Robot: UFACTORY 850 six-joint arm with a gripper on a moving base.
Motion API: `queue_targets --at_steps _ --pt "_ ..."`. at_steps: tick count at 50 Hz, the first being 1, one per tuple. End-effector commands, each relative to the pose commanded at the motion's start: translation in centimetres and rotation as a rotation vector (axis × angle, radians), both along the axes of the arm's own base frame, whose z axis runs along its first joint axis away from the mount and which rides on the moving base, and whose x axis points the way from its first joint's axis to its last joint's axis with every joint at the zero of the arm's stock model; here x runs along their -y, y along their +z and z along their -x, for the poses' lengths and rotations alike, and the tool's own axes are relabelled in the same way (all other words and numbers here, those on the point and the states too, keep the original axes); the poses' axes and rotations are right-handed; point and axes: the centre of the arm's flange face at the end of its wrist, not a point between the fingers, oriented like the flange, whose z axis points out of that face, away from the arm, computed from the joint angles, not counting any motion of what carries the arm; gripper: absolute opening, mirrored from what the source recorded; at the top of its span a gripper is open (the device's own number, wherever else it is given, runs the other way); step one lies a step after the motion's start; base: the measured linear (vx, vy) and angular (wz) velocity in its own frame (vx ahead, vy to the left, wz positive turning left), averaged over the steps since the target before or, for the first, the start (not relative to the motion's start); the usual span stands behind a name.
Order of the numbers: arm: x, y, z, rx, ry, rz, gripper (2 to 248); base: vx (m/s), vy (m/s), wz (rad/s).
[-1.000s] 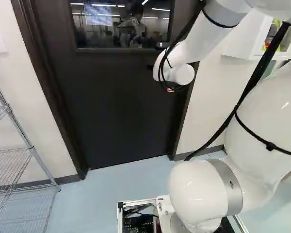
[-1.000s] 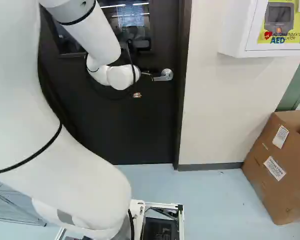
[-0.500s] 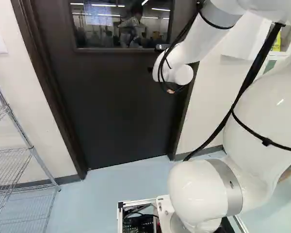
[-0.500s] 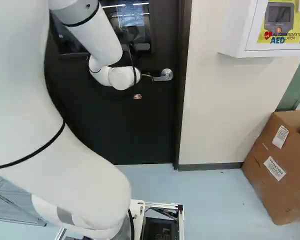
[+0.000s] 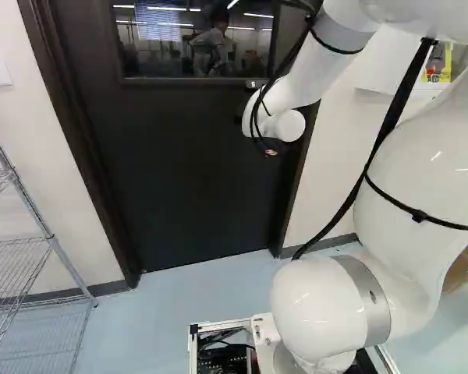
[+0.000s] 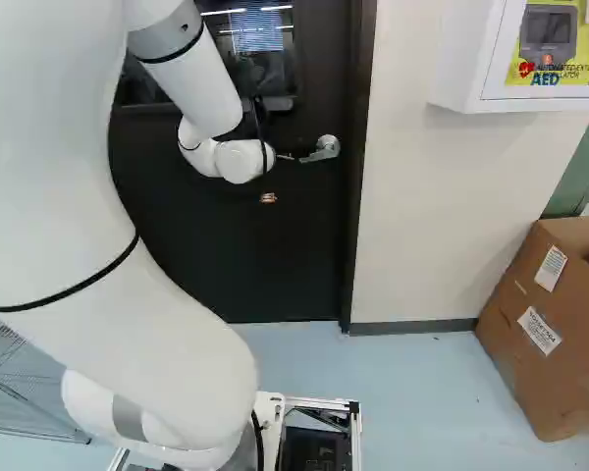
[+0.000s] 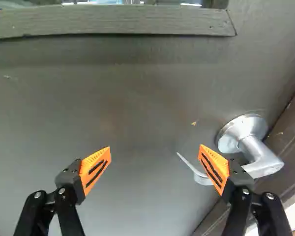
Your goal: Open the door and move inside
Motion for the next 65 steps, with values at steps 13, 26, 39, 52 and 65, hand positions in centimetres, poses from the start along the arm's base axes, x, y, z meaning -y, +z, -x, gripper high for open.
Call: queue_targets --at_steps 13,26,39,52,65 --pt "0.0 -1.4 -0.2 -0.03 0.0 -0.001 247 0.0 0.0 0.0" --pt "0.0 -2.8 -0.3 -0.059 0.0 -0.001 247 0.0 0.0 0.0" --pt "0.0 -4.2 -0.5 -0.089 0.0 -0.002 247 0.0 0.0 0.0" --pt "0.0 -5.6 -0.7 -0.118 0.0 -0.002 247 0.0 0.0 0.0" --pt "0.0 -7.0 -1.0 -0.147 0.0 -0.003 247 0.0 0.0 0.0"
